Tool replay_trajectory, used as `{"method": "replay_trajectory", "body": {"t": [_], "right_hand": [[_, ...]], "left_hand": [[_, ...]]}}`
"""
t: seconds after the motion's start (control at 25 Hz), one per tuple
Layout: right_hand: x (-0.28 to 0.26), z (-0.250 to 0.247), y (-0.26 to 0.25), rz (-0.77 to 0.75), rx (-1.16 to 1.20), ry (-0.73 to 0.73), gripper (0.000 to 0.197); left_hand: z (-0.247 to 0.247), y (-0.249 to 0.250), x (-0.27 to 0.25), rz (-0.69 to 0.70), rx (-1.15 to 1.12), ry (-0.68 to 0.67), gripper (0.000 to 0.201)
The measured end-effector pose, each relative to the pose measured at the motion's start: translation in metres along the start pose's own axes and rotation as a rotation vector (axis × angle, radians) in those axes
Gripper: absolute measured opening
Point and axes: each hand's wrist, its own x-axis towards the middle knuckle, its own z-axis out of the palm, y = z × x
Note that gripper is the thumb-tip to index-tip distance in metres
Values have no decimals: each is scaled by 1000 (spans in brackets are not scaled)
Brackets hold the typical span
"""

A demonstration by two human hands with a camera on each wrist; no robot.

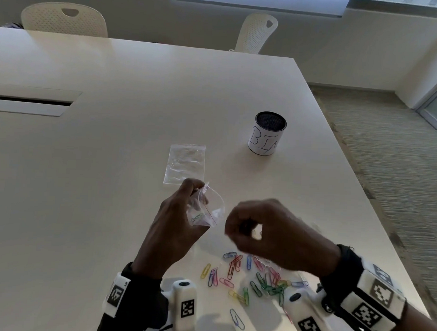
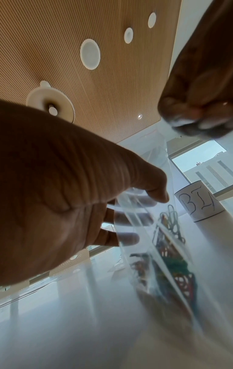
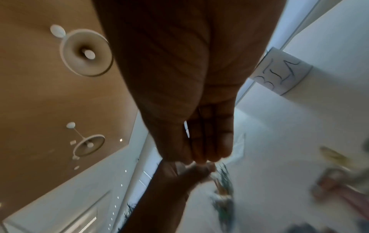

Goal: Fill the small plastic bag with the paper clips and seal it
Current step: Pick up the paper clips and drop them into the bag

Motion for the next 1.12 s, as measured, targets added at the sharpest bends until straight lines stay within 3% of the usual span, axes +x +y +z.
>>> {"method": "replay_trajectory", "body": {"t": [0.12, 0.28, 0.6, 0.68, 0.84, 1.0, 1.12], "right_hand": [[-6, 26, 8, -27, -100, -247, 32], [-3, 50, 17, -124, -239, -361, 45], [-12, 45, 40, -186, -353, -302, 14], [-17, 35, 45, -159, -397, -258, 17], [-22, 34, 45, -100, -390, -289, 48], [-19, 54, 41, -292, -331, -397, 37], [-21, 47, 43, -300, -341, -394, 29]], "left_hand": [[-4, 0, 0, -2, 11, -10, 62], [-6, 2, -4, 2, 23, -11, 60], [-7, 0, -11, 10, 17, -5, 60], [-7, 0, -12, 13, 17, -3, 60], [-6, 0, -12, 17, 11, 3, 59], [-5, 2, -12, 18, 1, 0, 58], [-6, 2, -12, 15, 3, -2, 60]]}}
